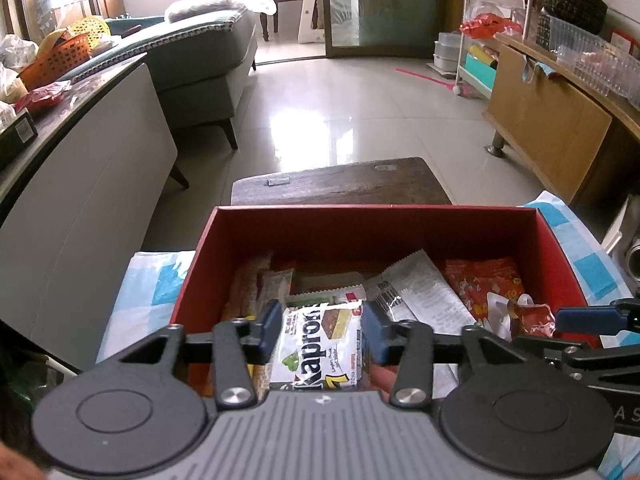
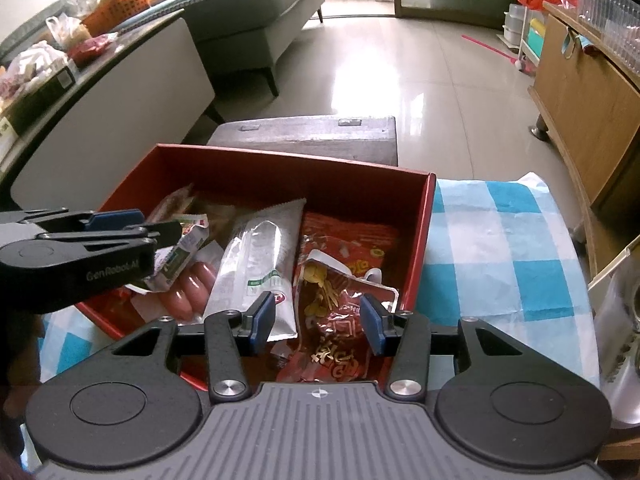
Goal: Organize snacks
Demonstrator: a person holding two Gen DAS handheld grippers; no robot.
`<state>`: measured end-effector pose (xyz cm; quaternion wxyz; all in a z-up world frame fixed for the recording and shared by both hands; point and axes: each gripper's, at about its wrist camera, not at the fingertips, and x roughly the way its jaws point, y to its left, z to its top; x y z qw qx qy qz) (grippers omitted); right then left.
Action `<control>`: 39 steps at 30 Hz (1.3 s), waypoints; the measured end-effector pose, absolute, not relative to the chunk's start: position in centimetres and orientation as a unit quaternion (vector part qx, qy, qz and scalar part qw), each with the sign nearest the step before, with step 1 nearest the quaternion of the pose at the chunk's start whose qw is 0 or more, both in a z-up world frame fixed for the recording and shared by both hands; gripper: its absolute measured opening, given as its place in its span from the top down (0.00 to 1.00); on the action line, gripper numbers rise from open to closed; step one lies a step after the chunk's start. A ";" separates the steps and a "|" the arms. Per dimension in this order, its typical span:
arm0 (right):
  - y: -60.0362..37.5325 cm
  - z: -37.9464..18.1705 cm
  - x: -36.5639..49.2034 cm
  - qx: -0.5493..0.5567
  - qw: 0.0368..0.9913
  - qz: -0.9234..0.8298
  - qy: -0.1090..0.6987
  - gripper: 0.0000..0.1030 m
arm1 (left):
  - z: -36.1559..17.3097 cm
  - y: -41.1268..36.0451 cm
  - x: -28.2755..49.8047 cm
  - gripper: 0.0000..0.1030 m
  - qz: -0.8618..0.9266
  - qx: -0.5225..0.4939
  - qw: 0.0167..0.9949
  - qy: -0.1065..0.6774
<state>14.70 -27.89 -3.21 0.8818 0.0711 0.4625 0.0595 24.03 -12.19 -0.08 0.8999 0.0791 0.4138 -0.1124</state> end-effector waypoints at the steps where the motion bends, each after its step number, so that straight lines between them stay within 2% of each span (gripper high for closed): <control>1: -27.9 -3.1 14.7 0.071 0.882 0.059 0.462 0.46 | 0.1 -12.2 24.0 0.52 -0.110 0.080 0.901 0.411; 4: -28.0 -2.9 14.5 0.073 0.885 0.058 0.457 0.40 | 0.7 -11.8 23.7 0.49 -0.109 0.075 0.904 0.405; 7: -28.0 -2.3 14.1 0.074 0.887 0.059 0.451 0.38 | 1.6 -11.3 23.0 0.44 -0.110 0.067 0.907 0.401; 10: -27.8 -1.6 13.6 0.074 0.891 0.055 0.445 0.30 | 2.2 -10.6 22.0 0.41 -0.108 0.059 0.909 0.397; 12: -27.7 -1.1 13.2 0.080 0.893 0.057 0.440 0.30 | 2.4 -10.1 21.3 0.41 -0.106 0.054 0.909 0.400; 15: -27.4 -0.7 12.5 0.085 0.894 0.055 0.437 0.22 | 2.6 -9.5 20.4 0.41 -0.103 0.047 0.908 0.405; 21: -27.0 -0.5 10.7 0.092 0.894 0.047 0.436 0.21 | 2.2 -8.1 17.5 0.41 -0.100 0.040 0.901 0.420; 23: -26.7 -0.5 10.0 0.093 0.893 0.045 0.437 0.17 | 2.1 -7.8 16.5 0.41 -0.100 0.039 0.899 0.424; 24: -26.5 -0.5 9.5 0.095 0.893 0.046 0.437 0.12 | 2.1 -7.6 15.9 0.41 -0.101 0.037 0.898 0.426; 39: -24.4 -0.4 3.4 0.104 0.890 0.043 0.443 0.11 | 2.8 -5.9 9.6 0.40 -0.106 0.030 0.899 0.425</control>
